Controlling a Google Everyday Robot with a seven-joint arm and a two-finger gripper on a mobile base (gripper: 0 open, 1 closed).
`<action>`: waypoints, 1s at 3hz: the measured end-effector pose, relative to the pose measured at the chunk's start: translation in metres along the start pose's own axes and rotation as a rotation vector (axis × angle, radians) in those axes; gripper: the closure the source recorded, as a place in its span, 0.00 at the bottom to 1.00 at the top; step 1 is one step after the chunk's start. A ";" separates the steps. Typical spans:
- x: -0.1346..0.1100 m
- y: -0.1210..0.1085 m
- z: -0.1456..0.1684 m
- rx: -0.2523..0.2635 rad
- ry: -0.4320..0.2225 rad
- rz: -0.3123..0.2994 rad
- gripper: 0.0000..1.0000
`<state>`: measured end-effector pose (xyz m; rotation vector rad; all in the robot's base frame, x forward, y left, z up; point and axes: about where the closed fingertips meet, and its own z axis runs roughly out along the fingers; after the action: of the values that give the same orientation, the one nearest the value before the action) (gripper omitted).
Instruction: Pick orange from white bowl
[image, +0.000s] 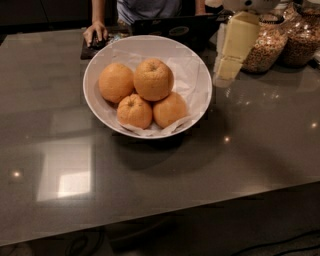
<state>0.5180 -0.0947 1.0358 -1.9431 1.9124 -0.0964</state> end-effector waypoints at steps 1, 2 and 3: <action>-0.037 -0.019 0.018 -0.025 -0.013 -0.043 0.00; -0.064 -0.025 0.048 -0.073 -0.024 -0.069 0.00; -0.082 -0.024 0.068 -0.109 -0.026 -0.071 0.00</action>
Offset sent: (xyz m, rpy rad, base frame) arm 0.0392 0.1030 -0.0466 -0.0426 0.1594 0.1345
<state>0.5583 0.0000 1.0009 -2.0732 1.8677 0.0130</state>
